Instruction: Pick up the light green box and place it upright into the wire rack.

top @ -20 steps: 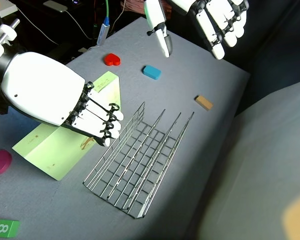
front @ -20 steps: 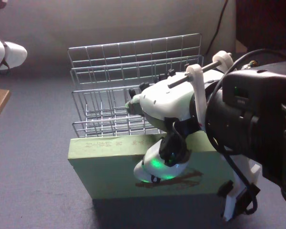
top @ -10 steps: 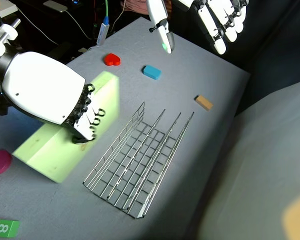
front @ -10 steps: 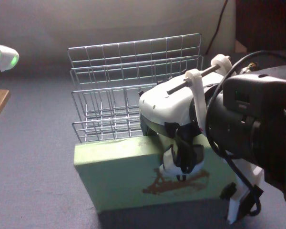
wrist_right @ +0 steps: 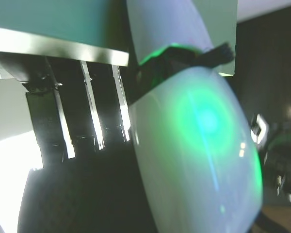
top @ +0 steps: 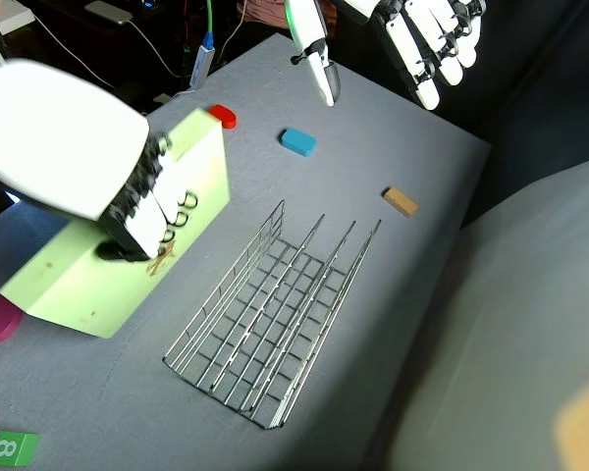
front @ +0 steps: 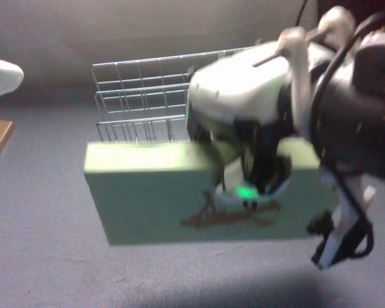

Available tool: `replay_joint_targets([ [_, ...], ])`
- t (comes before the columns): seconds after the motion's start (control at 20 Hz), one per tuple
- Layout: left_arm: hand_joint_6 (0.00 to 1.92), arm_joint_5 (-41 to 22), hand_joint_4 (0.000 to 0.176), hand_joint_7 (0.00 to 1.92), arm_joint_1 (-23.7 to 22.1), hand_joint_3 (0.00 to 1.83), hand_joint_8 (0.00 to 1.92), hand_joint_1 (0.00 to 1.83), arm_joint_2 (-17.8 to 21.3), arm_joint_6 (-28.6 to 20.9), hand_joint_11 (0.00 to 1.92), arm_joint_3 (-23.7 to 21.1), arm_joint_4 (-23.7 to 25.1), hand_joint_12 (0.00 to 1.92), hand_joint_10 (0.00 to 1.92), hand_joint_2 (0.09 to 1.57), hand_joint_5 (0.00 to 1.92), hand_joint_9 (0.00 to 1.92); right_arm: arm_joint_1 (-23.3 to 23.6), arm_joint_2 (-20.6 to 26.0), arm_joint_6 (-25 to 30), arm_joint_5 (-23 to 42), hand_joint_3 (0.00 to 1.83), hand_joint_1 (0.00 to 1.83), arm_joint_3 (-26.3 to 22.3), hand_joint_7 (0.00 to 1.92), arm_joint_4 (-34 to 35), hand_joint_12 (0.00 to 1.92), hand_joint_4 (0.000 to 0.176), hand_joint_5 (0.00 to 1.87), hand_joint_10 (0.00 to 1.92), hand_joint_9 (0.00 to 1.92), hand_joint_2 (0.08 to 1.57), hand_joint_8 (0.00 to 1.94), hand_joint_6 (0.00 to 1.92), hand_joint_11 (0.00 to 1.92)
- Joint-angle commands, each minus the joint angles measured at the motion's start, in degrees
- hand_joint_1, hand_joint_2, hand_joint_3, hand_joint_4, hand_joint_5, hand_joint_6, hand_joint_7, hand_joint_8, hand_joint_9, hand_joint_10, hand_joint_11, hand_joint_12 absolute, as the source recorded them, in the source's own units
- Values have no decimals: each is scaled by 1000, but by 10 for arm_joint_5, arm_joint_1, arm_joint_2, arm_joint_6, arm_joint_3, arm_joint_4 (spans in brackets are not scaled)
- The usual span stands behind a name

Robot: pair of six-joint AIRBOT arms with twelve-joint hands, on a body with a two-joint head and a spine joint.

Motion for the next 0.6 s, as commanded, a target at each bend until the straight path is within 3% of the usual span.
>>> replay_joint_targets([
  [0.0, 0, -3, 89, 327, -8, 3, 3, 236, 6, 3, 0, 0, 46, 776, 1, 1133, 345, 247, 20, 2, -5, -14, 1, 1371, -1, 965, -46, 1395, 0, 915, 1335, 897, 1127, 1038, 868, 852],
  [0.15, 0, -2, 90, 318, -13, 5, 0, 221, 9, 4, 0, -1, 45, 783, 4, 1142, 331, 258, 54, 8, -22, -15, 0, 1371, -1, 952, -65, 1403, 0, 899, 1340, 896, 1132, 1059, 890, 859],
  [0.35, 9, -2, 89, 313, -17, 4, 0, 220, 12, 13, 0, 0, 43, 786, 1, 1142, 358, 250, 70, 9, -22, -27, 1, 1371, 1, 960, -153, 1396, 0, 885, 1352, 888, 1134, 1057, 897, 839],
  [0.55, 5, -2, 89, 324, -21, 3, 5, 219, 16, 14, 0, -3, 43, 787, 2, 1143, 351, 253, 75, -8, -4, -40, 0, 1370, 27, 949, -162, 1401, 0, 884, 1353, 884, 1137, 1081, 895, 839],
])
